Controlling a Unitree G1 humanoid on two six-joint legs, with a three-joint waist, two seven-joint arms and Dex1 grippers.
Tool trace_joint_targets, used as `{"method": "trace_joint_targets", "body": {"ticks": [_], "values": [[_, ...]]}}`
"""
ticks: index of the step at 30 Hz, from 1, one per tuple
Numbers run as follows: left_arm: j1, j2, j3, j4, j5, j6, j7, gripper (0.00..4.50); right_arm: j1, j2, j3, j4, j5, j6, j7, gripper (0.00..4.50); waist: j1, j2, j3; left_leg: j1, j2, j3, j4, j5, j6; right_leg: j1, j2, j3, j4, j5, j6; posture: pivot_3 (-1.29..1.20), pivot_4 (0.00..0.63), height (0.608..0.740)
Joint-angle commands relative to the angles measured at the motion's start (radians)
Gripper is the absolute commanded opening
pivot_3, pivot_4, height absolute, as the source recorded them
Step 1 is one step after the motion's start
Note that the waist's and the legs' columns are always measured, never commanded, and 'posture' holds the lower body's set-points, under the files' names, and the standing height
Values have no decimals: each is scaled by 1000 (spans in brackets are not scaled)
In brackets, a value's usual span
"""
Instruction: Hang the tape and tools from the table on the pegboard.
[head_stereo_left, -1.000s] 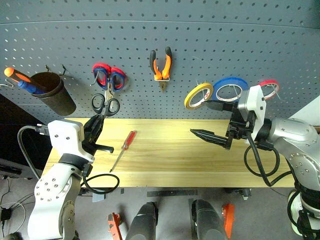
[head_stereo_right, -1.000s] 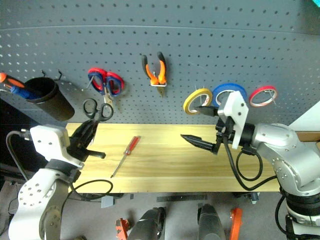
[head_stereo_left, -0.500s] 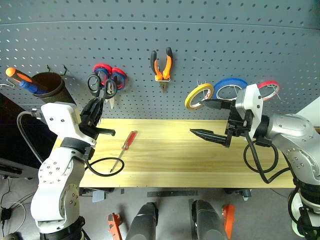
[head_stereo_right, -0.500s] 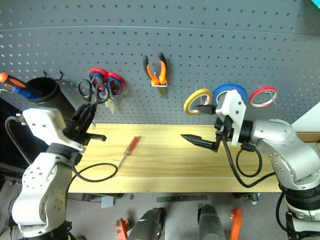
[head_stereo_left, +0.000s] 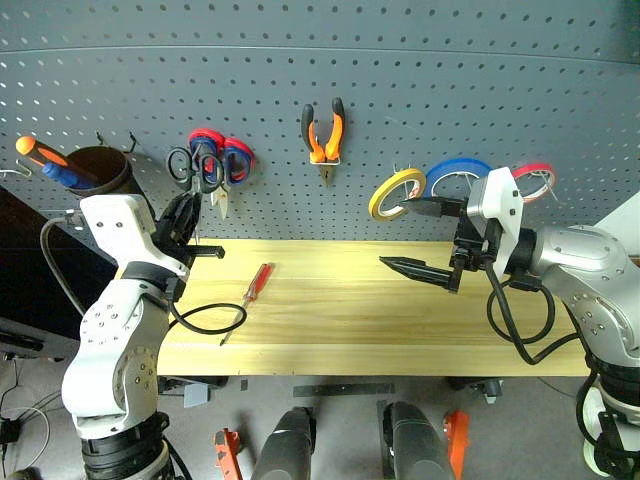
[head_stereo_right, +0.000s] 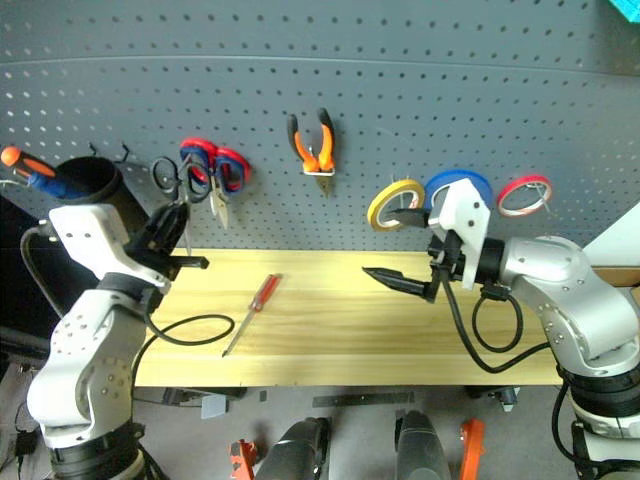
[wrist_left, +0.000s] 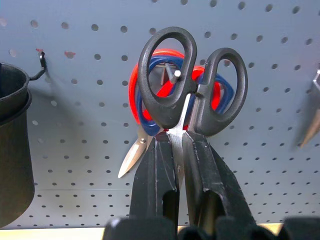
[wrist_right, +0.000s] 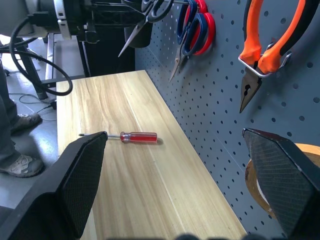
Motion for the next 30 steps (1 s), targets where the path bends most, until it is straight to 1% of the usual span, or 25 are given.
{"method": "trace_joint_targets", "body": {"ticks": [1,4,8,13,14,16,20,23,26,30], "values": [[-14,5,-7,1,-5,-3,6,19,0,-8,-16,-42,12,-7,-2,4500,0,0,0,0,0,0,0,0,0,0,0,0,0,0,0,-77,189,740],[-16,4,-24,17,-18,-3,-9,19,5,-6,-16,-47,14,-4,-6,4500,0,0,0,0,0,0,0,0,0,0,0,0,0,0,0,-82,192,740],[3,7,-33,20,-31,-4,-25,1278,15,-7,-16,-58,16,3,-10,4500,0,0,0,0,0,0,0,0,0,0,0,0,1,0,0,-87,196,740],[60,44,-49,61,26,53,3,2948,45,-1,-11,-75,20,24,-27,4500,-3,0,0,0,0,0,0,0,0,0,0,0,1,0,0,-90,203,740],[66,66,-67,87,51,79,8,3261,53,5,-8,-77,24,41,-40,4500,-3,0,0,0,0,1,0,0,0,0,0,0,1,0,0,-91,204,740],[68,110,-105,141,88,146,7,3261,66,15,8,-82,24,94,-80,4500,-3,0,-1,0,0,0,1,0,0,0,0,0,2,0,0,-92,209,740],[20,177,-189,252,124,293,-10,3261,73,54,61,-83,9,239,-199,4500,-6,0,-1,1,0,0,1,0,0,0,0,1,3,0,0,-92,216,740],[-45,201,-250,334,143,368,-35,3261,64,93,89,-89,11,298,-247,4500,-8,0,-1,1,0,-1,1,0,0,-1,0,0,4,0,-1,-96,224,740],[-135,201,-305,452,154,391,-80,3261,53,132,119,-90,3,331,-283,4500,-9,0,-1,0,0,-1,1,0,0,-1,0,0,4,0,-1,-95,229,740],[-236,198,-381,626,205,341,-129,3261,47,162,159,-100,-9,345,-307,4500,-20,0,-1,1,0,-1,1,0,0,-1,0,0,4,0,-1,-100,239,740]]}}
